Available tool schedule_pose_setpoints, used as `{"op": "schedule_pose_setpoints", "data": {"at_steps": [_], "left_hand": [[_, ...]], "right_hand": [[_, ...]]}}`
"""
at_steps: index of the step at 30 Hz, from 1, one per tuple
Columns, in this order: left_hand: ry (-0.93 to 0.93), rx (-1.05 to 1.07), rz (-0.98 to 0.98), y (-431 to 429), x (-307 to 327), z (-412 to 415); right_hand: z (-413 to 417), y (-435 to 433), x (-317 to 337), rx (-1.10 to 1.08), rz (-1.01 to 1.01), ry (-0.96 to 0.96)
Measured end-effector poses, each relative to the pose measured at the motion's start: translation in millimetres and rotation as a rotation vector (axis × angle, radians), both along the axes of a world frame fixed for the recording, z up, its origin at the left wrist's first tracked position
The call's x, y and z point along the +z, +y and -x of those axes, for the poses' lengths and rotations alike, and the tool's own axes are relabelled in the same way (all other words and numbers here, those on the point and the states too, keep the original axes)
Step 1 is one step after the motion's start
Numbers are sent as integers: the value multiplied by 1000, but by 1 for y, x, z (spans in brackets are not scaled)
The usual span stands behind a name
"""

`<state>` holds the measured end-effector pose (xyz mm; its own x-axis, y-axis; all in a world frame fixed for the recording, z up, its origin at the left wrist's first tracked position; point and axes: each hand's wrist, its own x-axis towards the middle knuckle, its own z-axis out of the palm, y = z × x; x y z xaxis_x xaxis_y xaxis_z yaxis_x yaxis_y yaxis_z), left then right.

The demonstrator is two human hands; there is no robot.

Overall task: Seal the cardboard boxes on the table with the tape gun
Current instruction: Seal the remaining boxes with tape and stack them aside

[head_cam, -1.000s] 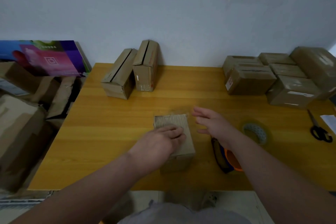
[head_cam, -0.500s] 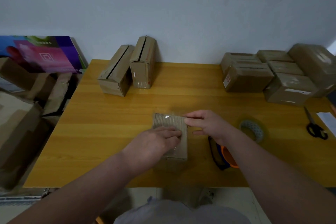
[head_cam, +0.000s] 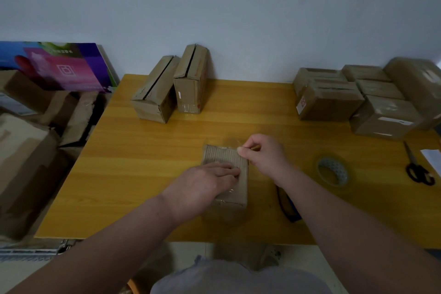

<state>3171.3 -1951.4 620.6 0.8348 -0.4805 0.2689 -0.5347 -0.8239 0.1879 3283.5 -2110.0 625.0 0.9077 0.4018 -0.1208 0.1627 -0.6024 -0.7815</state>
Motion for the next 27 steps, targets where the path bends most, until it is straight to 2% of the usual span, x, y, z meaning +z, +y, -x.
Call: {"op": "schedule_pose_setpoints", "data": {"at_steps": [4,7,9,11,13,15,17,21,24,27], "left_hand": [[4,-6,20,0,1,0],[-23,9,35,3,-2,2],[-54,38,63,4,-5,5],[-113,71,93,7,-10,7],[-179,136,132,8,-13,10],[-218,245,213,9,-14,12],[-193,401,296,10,-16,14],[92,646,518,14,-23,11],[355,625,585,18,-25,9],[447,563,529,17,-23,8]], "right_hand": [[4,4,-2,5,161,-276],[8,3,-3,-54,187,-387],[12,0,1,-59,183,-545],[14,-4,5,82,209,-807],[15,-7,5,306,267,-978],[16,-7,6,432,334,-965],[13,-7,7,449,390,-853],[11,-6,16,488,487,-704],[10,-3,19,502,544,-643],[9,-1,22,510,576,-623]]}}
